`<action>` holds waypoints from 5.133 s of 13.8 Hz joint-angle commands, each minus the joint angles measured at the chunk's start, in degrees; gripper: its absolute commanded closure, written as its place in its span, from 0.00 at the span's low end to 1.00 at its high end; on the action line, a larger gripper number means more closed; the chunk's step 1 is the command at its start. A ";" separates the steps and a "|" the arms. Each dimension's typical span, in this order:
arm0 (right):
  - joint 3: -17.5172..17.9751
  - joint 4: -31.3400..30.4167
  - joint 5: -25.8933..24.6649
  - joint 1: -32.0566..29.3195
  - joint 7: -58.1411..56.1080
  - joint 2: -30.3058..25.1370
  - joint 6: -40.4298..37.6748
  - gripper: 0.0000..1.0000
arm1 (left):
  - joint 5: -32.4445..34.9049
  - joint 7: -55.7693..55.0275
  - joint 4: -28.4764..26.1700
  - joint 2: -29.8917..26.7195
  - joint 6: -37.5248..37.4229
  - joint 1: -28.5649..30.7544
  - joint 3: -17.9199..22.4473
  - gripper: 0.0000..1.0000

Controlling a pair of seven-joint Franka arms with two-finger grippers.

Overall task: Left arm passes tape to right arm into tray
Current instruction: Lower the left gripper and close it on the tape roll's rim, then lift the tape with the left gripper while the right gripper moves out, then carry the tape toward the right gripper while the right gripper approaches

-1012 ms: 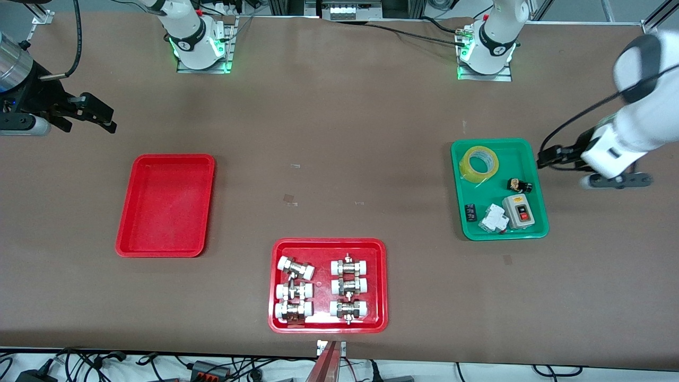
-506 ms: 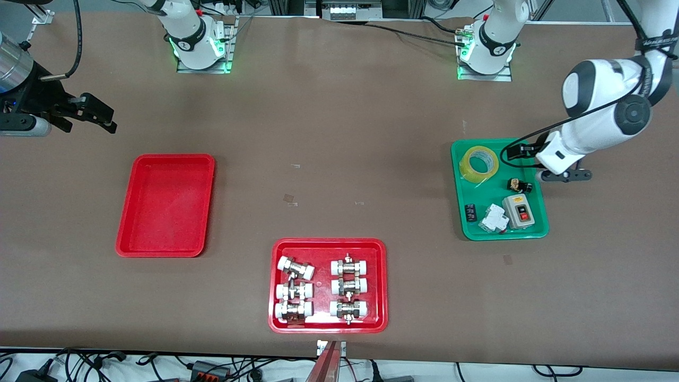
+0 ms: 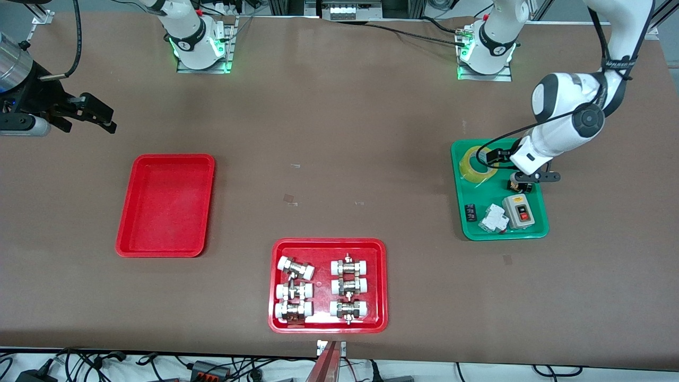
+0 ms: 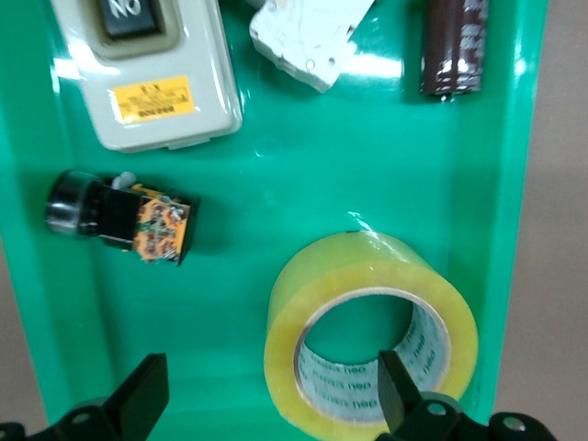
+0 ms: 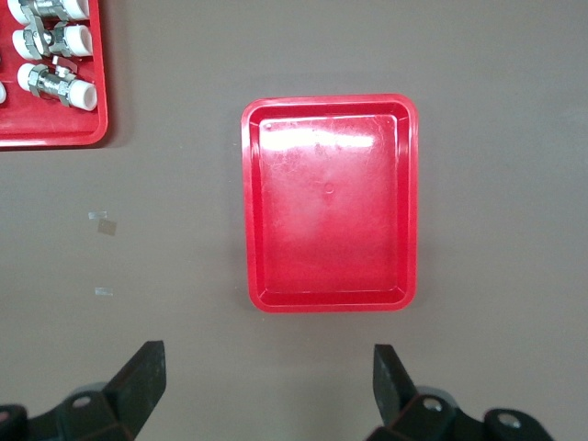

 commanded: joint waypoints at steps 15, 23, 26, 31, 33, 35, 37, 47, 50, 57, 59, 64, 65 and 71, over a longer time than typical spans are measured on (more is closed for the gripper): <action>0.15 1.16 0.17 0.06 0.66 0.20 -1.10 0.00 | -1.05 -2.49 -4.08 0.82 4.98 1.25 -1.03 0.99; 0.15 1.08 0.17 0.06 0.66 0.29 -1.01 0.00 | -1.13 -1.79 3.81 -11.40 -9.45 0.73 -6.98 1.00; 0.15 1.08 0.17 0.06 0.66 0.38 -1.01 0.00 | -1.31 -6.34 15.21 -13.78 -14.42 0.82 -11.92 1.00; 0.15 1.08 0.17 0.06 0.75 0.55 -0.93 0.00 | -1.49 -20.11 30.72 -6.94 -21.50 0.11 -16.85 1.00; 0.15 0.64 0.17 0.06 0.75 0.73 -1.01 0.00 | -1.57 -27.08 34.22 -1.94 -22.19 -2.86 -16.85 1.00; 0.15 -0.15 0.09 0.06 0.66 0.73 -0.92 0.00 | -1.14 -34.18 35.55 0.53 -22.11 -5.94 -16.85 1.00; 0.24 -1.21 0.17 0.15 0.75 0.73 -1.10 0.00 | 1.22 -36.85 36.08 2.82 -21.41 -10.15 -16.85 1.00; 0.33 -1.91 8.41 2.08 -0.31 3.63 -2.33 0.00 | -1.05 -51.19 46.79 15.39 -21.41 -16.85 -17.20 1.00; 0.24 -1.56 17.02 2.34 -0.39 4.76 -1.63 0.00 | -5.24 -51.89 51.81 19.17 -22.20 -19.13 -17.20 1.00; 0.24 3.18 42.34 7.87 -1.45 15.31 11.09 0.00 | -19.38 -54.08 56.65 23.74 -21.85 -20.37 -17.11 1.00; 0.24 5.54 46.21 11.21 -2.85 19.78 15.84 0.00 | -22.22 -56.79 57.00 24.45 -20.97 -21.33 -17.11 1.00; 0.24 8.28 48.60 17.19 -3.91 25.51 23.85 0.00 | -25.22 -62.69 57.71 26.91 -9.81 -24.67 -17.03 1.00; 0.24 8.28 48.60 17.81 -4.00 26.04 24.30 0.00 | -25.13 -62.79 57.71 27.00 -8.94 -24.76 -16.94 1.00; 0.24 8.19 48.60 19.39 -5.58 27.97 25.71 0.00 | -24.77 -62.35 57.71 27.00 -6.20 -24.76 -16.76 0.99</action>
